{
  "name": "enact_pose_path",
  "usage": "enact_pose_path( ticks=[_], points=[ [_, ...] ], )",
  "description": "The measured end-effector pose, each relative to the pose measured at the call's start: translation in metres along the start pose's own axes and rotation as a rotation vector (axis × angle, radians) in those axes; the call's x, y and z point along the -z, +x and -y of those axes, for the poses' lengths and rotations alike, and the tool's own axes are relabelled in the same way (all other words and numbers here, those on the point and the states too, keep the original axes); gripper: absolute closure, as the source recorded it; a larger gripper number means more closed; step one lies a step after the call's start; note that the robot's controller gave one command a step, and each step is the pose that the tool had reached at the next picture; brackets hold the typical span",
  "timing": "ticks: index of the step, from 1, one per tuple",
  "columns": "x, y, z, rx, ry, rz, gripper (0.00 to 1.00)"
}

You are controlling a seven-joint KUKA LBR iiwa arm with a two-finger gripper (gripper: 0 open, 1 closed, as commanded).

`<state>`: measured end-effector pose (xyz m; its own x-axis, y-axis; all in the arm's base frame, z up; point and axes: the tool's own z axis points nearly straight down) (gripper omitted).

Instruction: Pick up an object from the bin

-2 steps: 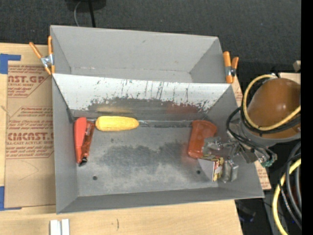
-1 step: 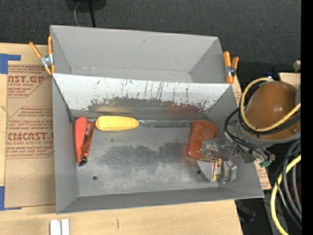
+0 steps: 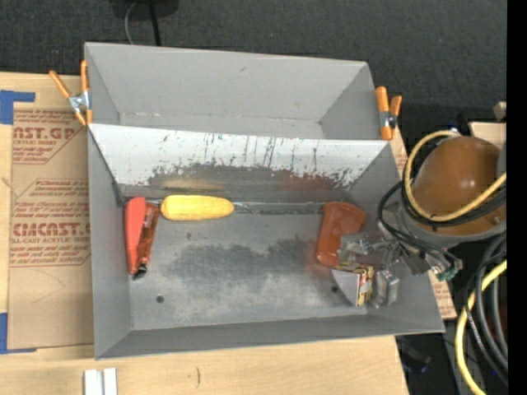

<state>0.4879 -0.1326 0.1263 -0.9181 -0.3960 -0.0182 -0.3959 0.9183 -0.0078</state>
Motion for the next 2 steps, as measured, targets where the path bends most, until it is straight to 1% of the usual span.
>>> enact_pose_path(
  ticks=[1, 2],
  points=[
    [0.032, 0.003, -0.001, 0.027, -0.003, -0.002, 1.0],
    [0.007, -0.006, 0.004, 0.027, 0.008, 0.011, 1.0]
  ],
)
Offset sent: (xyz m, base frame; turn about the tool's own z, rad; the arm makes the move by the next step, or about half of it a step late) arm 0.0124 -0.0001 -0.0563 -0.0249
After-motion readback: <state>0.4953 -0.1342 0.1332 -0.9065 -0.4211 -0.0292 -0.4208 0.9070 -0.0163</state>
